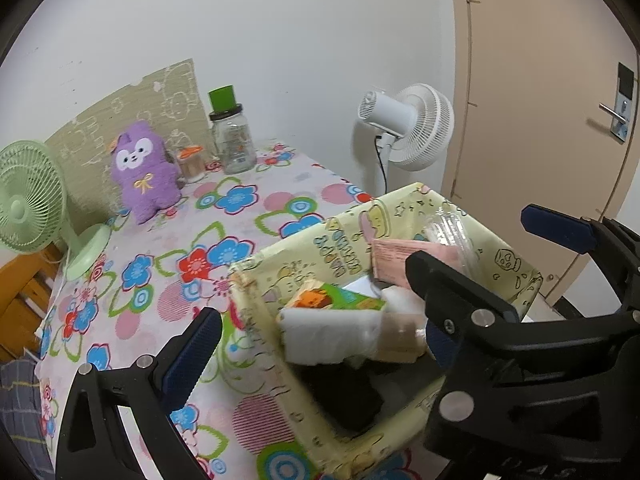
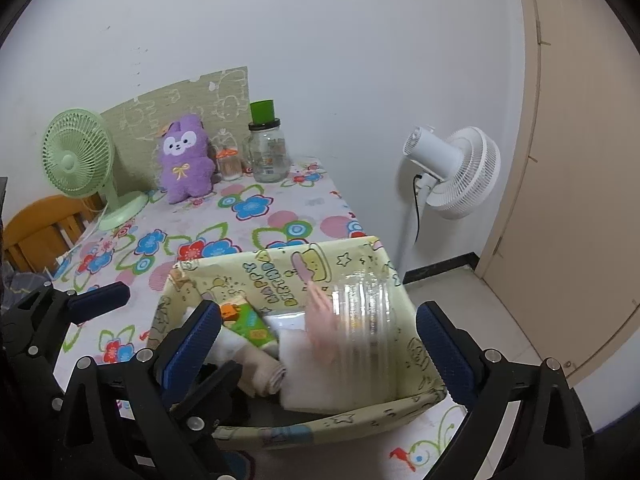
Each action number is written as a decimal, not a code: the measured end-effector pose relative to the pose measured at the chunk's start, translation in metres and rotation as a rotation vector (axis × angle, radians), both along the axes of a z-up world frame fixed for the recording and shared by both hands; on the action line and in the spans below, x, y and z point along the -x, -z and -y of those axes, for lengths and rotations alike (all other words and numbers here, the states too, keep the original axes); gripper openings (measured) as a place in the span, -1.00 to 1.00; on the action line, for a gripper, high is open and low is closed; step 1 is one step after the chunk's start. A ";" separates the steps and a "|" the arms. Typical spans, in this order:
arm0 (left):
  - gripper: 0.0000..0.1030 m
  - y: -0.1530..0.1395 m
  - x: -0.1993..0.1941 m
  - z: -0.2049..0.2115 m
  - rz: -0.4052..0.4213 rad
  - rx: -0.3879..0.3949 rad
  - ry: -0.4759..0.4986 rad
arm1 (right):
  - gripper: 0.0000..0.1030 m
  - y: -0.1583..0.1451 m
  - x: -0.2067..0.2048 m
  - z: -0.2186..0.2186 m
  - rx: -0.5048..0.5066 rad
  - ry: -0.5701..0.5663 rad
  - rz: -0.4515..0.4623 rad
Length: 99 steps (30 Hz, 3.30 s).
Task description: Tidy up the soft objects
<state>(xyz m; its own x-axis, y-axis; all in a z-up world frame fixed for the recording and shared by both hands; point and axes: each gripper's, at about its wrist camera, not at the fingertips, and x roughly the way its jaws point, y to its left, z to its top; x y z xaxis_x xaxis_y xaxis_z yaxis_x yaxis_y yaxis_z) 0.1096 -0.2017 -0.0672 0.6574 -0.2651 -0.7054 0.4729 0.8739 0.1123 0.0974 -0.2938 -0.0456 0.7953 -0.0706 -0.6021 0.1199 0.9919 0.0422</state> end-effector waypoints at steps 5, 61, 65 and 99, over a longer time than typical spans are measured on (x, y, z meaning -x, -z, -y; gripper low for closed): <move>0.99 -0.003 0.003 -0.017 0.005 0.010 -0.028 | 0.94 -0.001 0.000 -0.014 0.019 0.011 -0.015; 0.99 -0.017 0.040 -0.240 0.095 0.123 -0.481 | 0.95 -0.034 0.041 -0.168 0.118 -0.113 0.119; 0.99 -0.024 0.056 -0.246 0.126 0.146 -0.486 | 0.95 -0.034 0.050 -0.164 0.108 -0.112 0.124; 0.99 -0.062 0.123 -0.223 0.301 0.183 -0.436 | 1.00 -0.049 0.100 -0.142 0.045 -0.099 0.222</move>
